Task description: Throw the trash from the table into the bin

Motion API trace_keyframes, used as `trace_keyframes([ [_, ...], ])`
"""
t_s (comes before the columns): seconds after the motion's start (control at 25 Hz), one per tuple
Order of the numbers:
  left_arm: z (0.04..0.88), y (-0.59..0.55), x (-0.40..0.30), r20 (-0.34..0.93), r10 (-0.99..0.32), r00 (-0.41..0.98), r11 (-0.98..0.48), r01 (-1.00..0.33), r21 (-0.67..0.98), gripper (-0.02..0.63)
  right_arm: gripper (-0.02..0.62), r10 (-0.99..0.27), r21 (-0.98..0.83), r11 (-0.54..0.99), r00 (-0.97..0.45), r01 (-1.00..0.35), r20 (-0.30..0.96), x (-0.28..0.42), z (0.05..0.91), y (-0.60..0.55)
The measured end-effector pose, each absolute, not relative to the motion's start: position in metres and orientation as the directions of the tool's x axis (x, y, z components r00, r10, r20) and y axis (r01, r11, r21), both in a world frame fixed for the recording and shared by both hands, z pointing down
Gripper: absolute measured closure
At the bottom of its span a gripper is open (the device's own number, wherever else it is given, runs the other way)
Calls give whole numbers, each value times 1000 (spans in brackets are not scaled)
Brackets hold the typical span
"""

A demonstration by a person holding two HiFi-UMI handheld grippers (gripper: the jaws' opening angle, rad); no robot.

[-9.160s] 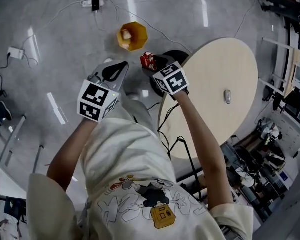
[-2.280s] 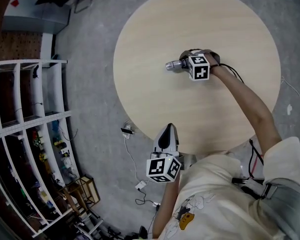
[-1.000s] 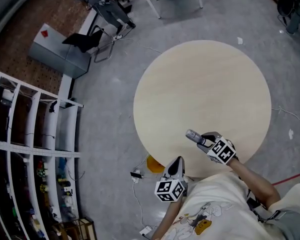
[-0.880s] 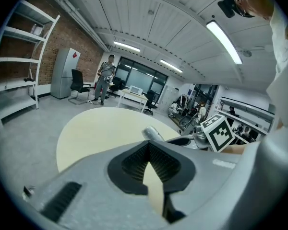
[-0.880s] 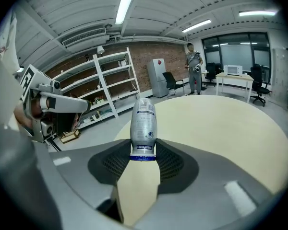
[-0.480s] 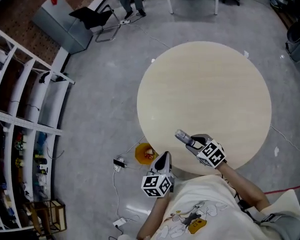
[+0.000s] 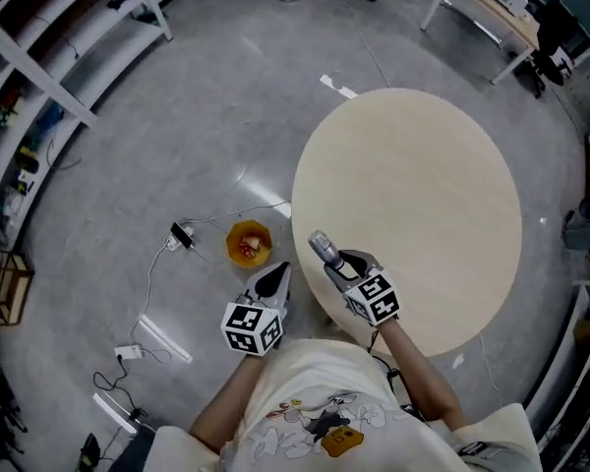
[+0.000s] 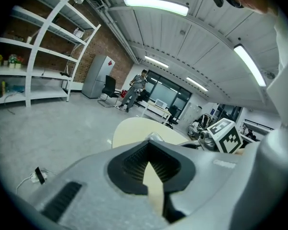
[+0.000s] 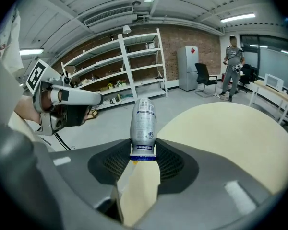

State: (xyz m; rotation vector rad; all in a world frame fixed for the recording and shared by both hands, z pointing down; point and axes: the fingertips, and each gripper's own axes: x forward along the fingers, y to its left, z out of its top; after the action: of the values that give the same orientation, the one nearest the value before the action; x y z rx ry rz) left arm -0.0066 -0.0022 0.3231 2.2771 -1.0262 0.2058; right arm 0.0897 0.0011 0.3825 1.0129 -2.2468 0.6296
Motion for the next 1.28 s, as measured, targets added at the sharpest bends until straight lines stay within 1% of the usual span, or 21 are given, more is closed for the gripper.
trace_keyframes([
  [0.16,319,-18,-62,372,-670,642,-442,-748,495,600,425,-427,-167,675,-565,-719,706,32,383,-12],
  [0.32,331,-19,-104,381,-718,583,-345,-773,533,600,425,-335,-180,738,-585,-650,739,-10,394,-16],
  [0.56,367,-21,-153,418,-744,522,-241,-792,561,600,425,-250,-208,779,-597,-592,762,-69,414,-26],
  [0.76,406,-20,-181,467,-736,490,-150,-792,592,600,425,-172,-292,744,-595,-601,785,-100,438,-24],
  [0.88,434,-30,-201,485,-744,460,-110,-800,590,600,425,-151,-331,720,-603,-610,783,-121,460,-30],
  [1.08,488,-44,-232,504,-764,403,-44,-811,583,600,425,-144,-368,681,-609,-633,780,-152,510,-41],
  [1.28,550,-35,-242,544,-754,368,20,-815,579,600,425,-168,-369,640,-591,-674,789,-166,560,-44],
])
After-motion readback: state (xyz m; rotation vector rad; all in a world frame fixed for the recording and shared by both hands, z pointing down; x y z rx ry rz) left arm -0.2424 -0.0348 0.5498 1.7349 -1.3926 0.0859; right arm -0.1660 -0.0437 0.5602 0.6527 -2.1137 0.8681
